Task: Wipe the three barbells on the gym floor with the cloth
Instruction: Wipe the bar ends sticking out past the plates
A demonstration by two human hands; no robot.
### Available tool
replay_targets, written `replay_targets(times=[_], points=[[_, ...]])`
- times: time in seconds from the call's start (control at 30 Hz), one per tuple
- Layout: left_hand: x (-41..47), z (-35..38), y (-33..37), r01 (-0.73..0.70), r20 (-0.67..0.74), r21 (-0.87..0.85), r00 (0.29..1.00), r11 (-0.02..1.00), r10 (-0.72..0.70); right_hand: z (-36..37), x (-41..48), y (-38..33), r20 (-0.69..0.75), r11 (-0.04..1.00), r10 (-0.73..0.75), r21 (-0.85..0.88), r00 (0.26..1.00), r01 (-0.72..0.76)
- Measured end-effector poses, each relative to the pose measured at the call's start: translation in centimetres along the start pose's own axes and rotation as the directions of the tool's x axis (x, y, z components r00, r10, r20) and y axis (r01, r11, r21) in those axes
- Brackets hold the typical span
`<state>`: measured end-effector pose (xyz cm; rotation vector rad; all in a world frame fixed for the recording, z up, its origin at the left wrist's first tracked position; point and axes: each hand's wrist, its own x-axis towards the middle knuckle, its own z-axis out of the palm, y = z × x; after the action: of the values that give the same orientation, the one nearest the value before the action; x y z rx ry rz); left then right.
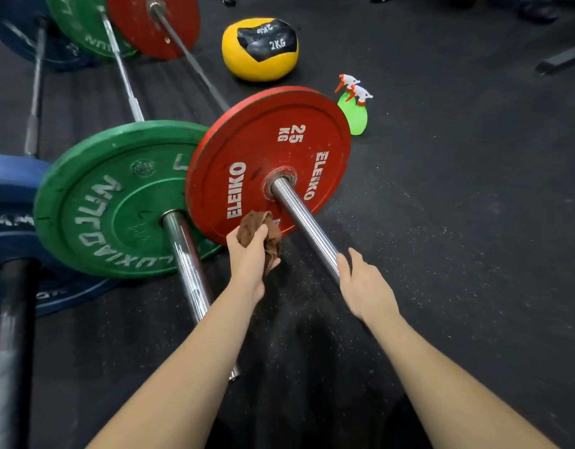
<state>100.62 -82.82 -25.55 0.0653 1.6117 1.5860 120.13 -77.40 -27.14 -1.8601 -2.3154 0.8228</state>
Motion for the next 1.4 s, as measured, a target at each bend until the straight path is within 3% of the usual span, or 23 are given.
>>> replay_targets(times=[0.2, 0.43, 0.67, 0.8, 0.97, 1.1, 1.4], points=[[6.8, 5.7, 1.5, -0.031, -0.050, 0.011, 0.998, 0.999, 0.032, 0.6, 0.6, 0.4, -0.038, 0.995, -0.035, -0.093, 0.999, 0.032], [10.8, 8.8, 0.0, -0.101, -0.143, 0.036, 0.984, 0.994, 0.105, 0.9, 1.1, 0.8, 0.057, 0.984, 0.030, -0.178, 0.998, -0.019], [6.1, 8.7, -2.4, -0.105, -0.067, 0.086, 0.992, 0.991, 0.111, 1.1, 1.3, 1.0, 0.076, 0.991, 0.073, -0.115, 0.994, -0.064], [3.6, 8.0, -4.7, -0.010, -0.047, 0.058, 0.999, 0.998, 0.013, 1.8, 1.7, 1.3, 0.034, 0.991, 0.058, -0.120, 0.998, -0.054], [7.5, 7.4, -0.8, 0.016, -0.051, 0.035, 0.999, 0.999, -0.014, 1.9, 1.6, 1.5, 0.001, 0.996, 0.069, -0.061, 0.998, -0.069], [8.4, 8.0, 0.9, -0.037, -0.056, 0.125, 0.997, 0.991, 0.045, 2.2, 1.8, 1.8, -0.007, 0.988, -0.010, -0.152, 1.000, 0.008], [-0.2, 5.9, -6.9, -0.047, 0.097, 0.215, 0.995, 0.975, 0.026, 0.6, 0.5, 0.8, 0.035, 0.989, -0.035, -0.139, 0.999, 0.040]])
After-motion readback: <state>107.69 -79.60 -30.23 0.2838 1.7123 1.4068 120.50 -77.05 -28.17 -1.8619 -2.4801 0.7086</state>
